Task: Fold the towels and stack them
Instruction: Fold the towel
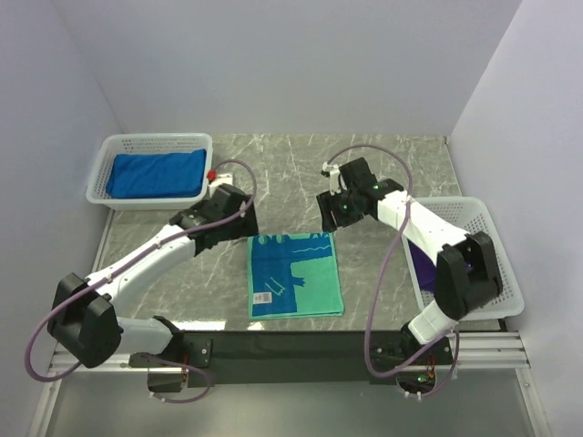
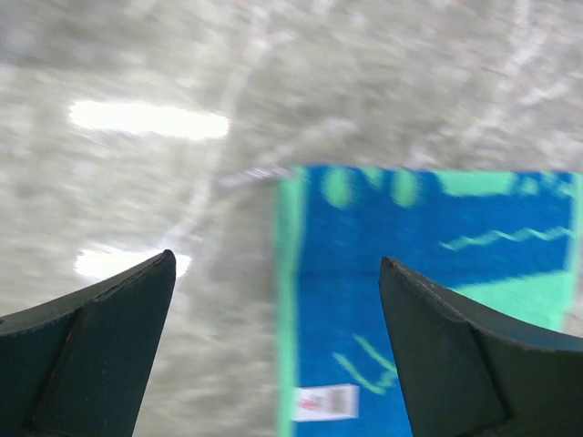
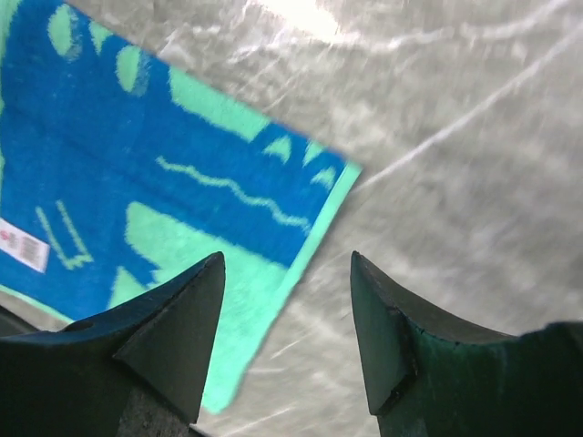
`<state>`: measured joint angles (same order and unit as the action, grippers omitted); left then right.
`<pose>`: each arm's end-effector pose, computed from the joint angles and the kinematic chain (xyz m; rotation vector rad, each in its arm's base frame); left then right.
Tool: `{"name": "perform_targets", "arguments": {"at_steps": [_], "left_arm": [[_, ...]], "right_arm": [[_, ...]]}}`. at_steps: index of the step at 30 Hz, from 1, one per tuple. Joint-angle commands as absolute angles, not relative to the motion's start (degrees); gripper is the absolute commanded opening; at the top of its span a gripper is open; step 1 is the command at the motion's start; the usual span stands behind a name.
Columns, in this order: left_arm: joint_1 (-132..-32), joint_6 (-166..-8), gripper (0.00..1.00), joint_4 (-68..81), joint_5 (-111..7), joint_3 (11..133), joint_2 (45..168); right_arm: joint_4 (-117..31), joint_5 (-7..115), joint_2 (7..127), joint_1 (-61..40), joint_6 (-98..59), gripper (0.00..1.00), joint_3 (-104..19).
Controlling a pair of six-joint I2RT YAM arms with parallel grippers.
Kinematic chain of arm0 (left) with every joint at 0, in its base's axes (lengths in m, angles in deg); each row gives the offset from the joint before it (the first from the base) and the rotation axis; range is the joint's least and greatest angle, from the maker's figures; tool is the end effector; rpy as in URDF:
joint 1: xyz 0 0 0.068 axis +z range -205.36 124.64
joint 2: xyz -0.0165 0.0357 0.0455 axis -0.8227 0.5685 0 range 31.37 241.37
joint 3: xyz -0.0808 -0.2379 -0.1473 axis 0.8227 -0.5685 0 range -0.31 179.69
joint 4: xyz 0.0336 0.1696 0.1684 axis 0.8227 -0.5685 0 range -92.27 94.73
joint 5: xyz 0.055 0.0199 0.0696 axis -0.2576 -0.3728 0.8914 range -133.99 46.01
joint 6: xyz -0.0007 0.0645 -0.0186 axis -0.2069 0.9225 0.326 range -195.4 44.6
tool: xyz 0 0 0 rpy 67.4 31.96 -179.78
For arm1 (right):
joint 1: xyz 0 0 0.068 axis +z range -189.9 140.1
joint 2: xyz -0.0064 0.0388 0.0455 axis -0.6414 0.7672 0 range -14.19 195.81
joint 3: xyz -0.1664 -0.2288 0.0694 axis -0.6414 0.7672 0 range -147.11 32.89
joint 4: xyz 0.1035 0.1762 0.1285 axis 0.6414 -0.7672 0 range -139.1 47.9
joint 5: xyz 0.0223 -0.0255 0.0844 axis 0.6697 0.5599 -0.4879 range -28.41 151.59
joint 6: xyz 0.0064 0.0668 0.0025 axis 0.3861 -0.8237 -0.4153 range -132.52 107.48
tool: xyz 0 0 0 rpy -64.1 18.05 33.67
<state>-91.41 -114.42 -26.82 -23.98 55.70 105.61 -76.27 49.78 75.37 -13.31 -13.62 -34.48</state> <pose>0.2165 -0.1349 0.2780 -0.2149 2.3703 -0.1973 0.2790 0.1519 0.2624 -0.6489 2.5030 0.4465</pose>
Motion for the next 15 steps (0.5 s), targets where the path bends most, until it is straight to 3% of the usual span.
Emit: {"name": "perform_targets", "arguments": {"at_steps": [1, 11, 15], "left_arm": [[-86.65, -102.93, 1.0, -27.96, -28.34, 57.35, 103.88], [-84.01, -95.17, 0.99, -25.07, -30.82, 54.45, 104.06], [-83.66, -96.05, 0.99, -26.2, -28.09, 54.01, 106.07]], "right_arm": [[-82.08, 42.18, 80.02, -15.98, -1.02, 0.64, -39.17], [-88.24, 48.32, 96.1, -16.34, 7.61, 0.54, -52.35], [-88.24, 49.2, 97.6, -15.73, 8.57, 0.43, -54.38]]}}
